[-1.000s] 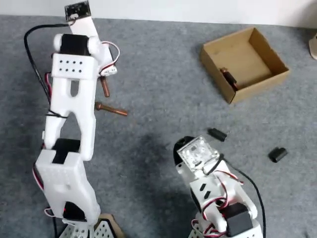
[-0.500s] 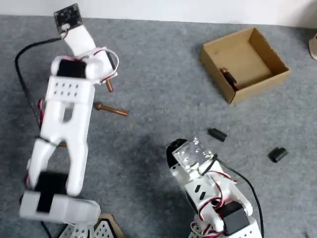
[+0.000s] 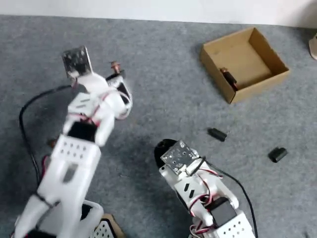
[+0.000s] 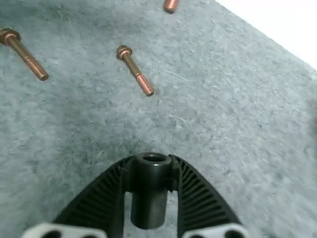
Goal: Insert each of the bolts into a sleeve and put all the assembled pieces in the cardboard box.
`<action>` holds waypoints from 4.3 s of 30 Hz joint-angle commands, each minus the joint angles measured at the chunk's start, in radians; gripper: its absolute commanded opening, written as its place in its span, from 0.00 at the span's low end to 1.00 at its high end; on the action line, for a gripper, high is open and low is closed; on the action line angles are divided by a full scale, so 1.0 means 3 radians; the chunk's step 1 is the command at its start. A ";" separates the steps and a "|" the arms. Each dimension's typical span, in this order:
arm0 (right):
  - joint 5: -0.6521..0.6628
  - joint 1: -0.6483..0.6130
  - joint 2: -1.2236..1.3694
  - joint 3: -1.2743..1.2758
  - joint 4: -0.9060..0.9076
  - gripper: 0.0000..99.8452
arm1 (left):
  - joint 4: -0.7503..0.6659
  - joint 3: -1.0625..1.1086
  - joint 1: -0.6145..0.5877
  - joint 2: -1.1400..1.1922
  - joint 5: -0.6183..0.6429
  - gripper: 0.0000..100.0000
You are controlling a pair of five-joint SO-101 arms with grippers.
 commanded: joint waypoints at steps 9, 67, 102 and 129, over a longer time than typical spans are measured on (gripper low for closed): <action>-0.0046 0.0228 -0.0018 0.0309 -0.0918 0.01 | -0.0225 0.0361 0.0560 -0.0637 0.0215 0.01; -0.0368 0.0437 -0.0018 0.0294 -0.0928 0.01 | -0.0900 0.1169 0.0954 -0.1245 0.0491 0.01; -0.0578 0.0366 -0.0018 0.0284 -0.0923 0.01 | -0.1192 0.1164 0.1204 -0.0662 0.0880 0.01; -0.0604 0.0959 -0.0023 -0.0023 -0.0662 0.01 | -0.0752 0.1491 0.1767 -0.0657 -0.0051 0.07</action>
